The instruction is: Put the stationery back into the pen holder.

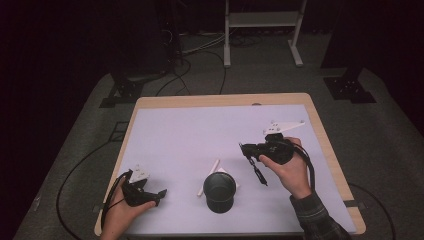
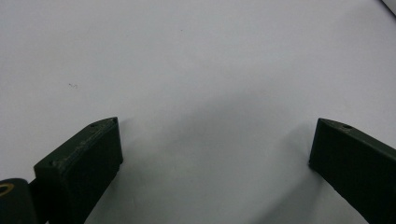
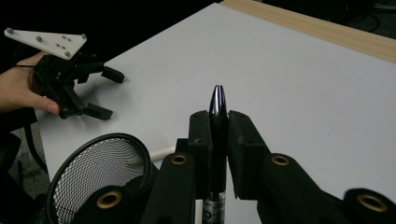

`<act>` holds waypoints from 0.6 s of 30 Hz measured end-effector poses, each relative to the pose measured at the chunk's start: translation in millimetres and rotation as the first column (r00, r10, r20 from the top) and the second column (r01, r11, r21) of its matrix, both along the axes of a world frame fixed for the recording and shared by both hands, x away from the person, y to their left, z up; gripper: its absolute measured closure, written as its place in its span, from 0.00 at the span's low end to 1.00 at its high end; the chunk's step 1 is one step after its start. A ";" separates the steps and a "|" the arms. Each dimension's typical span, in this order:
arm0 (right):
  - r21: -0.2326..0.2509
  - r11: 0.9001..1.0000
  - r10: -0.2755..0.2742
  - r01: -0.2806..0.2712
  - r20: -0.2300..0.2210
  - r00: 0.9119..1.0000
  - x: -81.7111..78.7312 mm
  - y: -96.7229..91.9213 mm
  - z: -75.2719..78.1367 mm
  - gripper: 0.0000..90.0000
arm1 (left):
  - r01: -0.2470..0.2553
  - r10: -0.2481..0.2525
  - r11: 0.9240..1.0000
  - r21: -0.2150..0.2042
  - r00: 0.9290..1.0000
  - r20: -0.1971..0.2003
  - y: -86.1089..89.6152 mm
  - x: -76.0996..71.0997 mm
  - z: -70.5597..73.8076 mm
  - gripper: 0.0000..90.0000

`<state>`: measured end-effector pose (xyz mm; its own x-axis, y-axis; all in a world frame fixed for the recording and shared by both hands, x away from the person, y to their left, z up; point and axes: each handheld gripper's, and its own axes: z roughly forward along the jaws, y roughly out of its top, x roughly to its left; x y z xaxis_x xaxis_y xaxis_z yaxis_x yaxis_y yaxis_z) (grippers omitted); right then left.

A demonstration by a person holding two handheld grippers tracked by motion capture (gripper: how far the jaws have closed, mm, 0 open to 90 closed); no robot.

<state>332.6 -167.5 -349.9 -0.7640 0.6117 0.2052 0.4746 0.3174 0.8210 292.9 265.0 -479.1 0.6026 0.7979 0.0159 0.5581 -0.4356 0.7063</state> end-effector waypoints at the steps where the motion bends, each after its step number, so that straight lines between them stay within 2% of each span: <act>1: 0.000 1.000 0.006 -0.006 0.007 1.000 -0.4 0.6 0.8 0.88 | 0.000 0.000 1.000 0.000 1.000 0.000 0.0 0.0 0.0 0.02; 18: 0.025 0.998 0.053 -0.054 0.034 0.998 -9.1 13.2 10.3 0.88 | 0.001 -0.001 1.000 0.001 1.000 0.000 0.1 0.1 0.0 0.02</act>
